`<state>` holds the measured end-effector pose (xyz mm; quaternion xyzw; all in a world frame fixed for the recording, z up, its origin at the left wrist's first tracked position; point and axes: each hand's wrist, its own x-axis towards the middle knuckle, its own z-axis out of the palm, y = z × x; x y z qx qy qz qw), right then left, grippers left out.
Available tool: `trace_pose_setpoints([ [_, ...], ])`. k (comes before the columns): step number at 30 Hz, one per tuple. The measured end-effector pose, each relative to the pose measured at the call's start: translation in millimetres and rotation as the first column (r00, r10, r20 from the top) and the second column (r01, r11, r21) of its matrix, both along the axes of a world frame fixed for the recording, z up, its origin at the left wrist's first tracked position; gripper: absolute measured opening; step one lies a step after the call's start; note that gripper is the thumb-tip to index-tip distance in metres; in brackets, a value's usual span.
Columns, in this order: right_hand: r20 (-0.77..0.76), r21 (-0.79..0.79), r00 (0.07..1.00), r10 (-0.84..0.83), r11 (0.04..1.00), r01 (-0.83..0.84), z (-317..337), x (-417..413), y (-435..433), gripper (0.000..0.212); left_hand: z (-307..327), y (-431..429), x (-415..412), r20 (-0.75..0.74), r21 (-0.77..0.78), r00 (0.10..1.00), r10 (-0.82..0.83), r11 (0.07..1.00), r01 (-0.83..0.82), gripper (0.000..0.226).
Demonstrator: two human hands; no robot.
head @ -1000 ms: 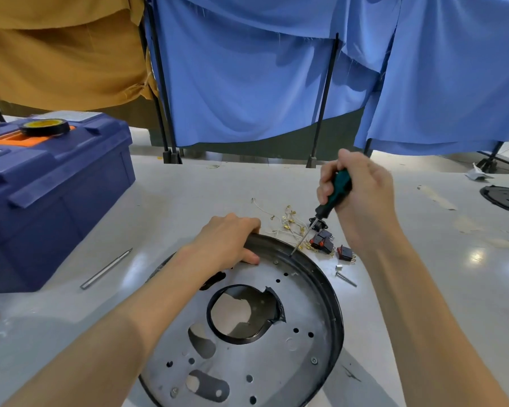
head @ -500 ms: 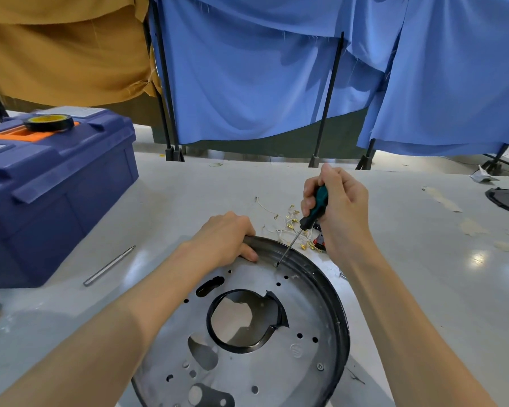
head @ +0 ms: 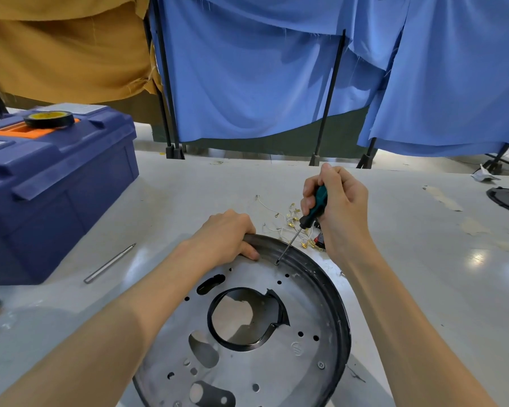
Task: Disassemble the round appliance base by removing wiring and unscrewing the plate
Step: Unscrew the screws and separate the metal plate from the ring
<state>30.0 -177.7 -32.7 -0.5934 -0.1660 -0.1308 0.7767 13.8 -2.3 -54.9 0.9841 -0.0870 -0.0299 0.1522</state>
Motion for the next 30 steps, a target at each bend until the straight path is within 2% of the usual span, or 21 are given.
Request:
trace_pose_setpoints([
  [6, 0.034, -0.057, 0.999, -0.001, 0.998, 0.003, 2, -3, 3, 0.03, 0, 0, -1, 0.015, -0.002, 1.0, 0.004, 1.0, -0.004, 0.038],
  [12, 0.094, -0.222, 0.99, 0.104, 0.972, -0.081, 4, -7, 6, 0.018, -3, 0, -1, 0.034, -0.023, 0.999, 0.026, 0.999, -0.025, 0.045],
  [14, 0.125, -0.285, 0.985, 0.119, 0.955, -0.079, 3, -7, 7, 0.014, -3, 1, -1, 0.029, -0.037, 0.999, 0.019, 0.999, -0.018, 0.036],
  [15, 0.139, -0.314, 0.983, 0.123, 0.947, -0.074, 3, -7, 8, 0.013, -4, 2, -1, 0.025, -0.054, 1.0, 0.018, 0.998, -0.017, 0.022],
  [16, 0.149, -0.334, 0.981, 0.125, 0.94, -0.069, 3, -7, 7, 0.012, -4, 3, -1, 0.028, -0.089, 0.999, 0.017, 0.996, -0.015, 0.022],
  [17, 0.153, -0.346, 0.98, 0.126, 0.936, -0.066, 4, -7, 7, 0.011, -2, 2, -3, 0.025, -0.155, 1.0, 0.014, 0.988, -0.01, 0.039],
  [18, 0.157, -0.359, 0.98, 0.121, 0.932, -0.058, 4, -6, 6, 0.01, 1, 1, -4, 0.044, -0.273, 0.999, -0.005, 0.962, 0.017, 0.049],
  [19, 0.165, -0.381, 0.98, 0.108, 0.924, -0.038, 4, -6, 5, 0.01, 5, -2, -5, 0.077, -0.412, 0.996, -0.037, 0.909, 0.066, 0.05],
  [22, 0.231, -0.479, 0.971, 0.053, 0.875, 0.066, 6, -7, 4, 0.012, 18, -14, -9, 0.126, -0.714, 0.984, -0.129, 0.677, 0.18, 0.025],
  [24, 0.279, -0.505, 0.96, 0.022, 0.854, 0.128, 8, -10, 4, 0.012, 22, -23, -11, 0.141, -0.788, 0.98, -0.143, 0.583, 0.199, 0.016],
  [26, 0.288, -0.486, 0.957, 0.018, 0.864, 0.13, 11, -14, 6, 0.014, 20, -28, -12, 0.166, -0.818, 0.978, -0.129, 0.536, 0.21, 0.018],
  [30, 0.298, -0.443, 0.953, -0.049, 0.878, 0.183, 12, -19, 11, 0.021, 15, -28, -12, 0.173, -0.83, 0.979, -0.111, 0.518, 0.206, 0.023],
])
